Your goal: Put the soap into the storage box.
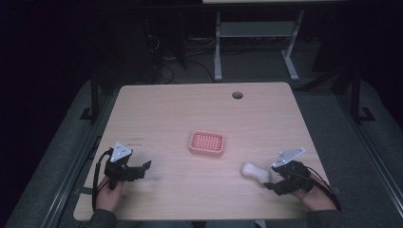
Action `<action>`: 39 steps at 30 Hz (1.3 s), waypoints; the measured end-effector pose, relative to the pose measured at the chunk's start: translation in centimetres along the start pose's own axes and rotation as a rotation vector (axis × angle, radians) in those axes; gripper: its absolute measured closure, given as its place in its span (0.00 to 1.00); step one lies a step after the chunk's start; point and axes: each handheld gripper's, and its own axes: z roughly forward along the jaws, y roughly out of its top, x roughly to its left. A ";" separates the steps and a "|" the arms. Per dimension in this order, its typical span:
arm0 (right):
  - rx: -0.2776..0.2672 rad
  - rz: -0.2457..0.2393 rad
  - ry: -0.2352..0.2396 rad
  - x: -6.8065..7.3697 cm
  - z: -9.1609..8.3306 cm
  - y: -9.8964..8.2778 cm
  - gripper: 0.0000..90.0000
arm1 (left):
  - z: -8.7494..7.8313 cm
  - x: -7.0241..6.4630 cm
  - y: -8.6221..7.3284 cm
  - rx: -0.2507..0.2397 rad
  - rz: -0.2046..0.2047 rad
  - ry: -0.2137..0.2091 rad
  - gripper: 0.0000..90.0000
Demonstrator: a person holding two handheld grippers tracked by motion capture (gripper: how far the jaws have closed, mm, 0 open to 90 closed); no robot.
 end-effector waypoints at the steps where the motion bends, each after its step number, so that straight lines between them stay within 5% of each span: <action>1: 0.007 -0.003 0.003 0.1 0.1 0.3 0.33 | 0.0 0.0 0.0 -0.007 -0.011 -0.001 0.16; 20: 0.046 -0.018 0.031 0.1 1.4 1.9 0.31 | 0.0 0.1 0.1 -0.002 0.008 0.000 0.16; 39: 0.121 -0.086 0.032 0.1 4.0 4.9 0.34 | -0.1 0.1 0.1 -0.004 0.009 -0.001 0.16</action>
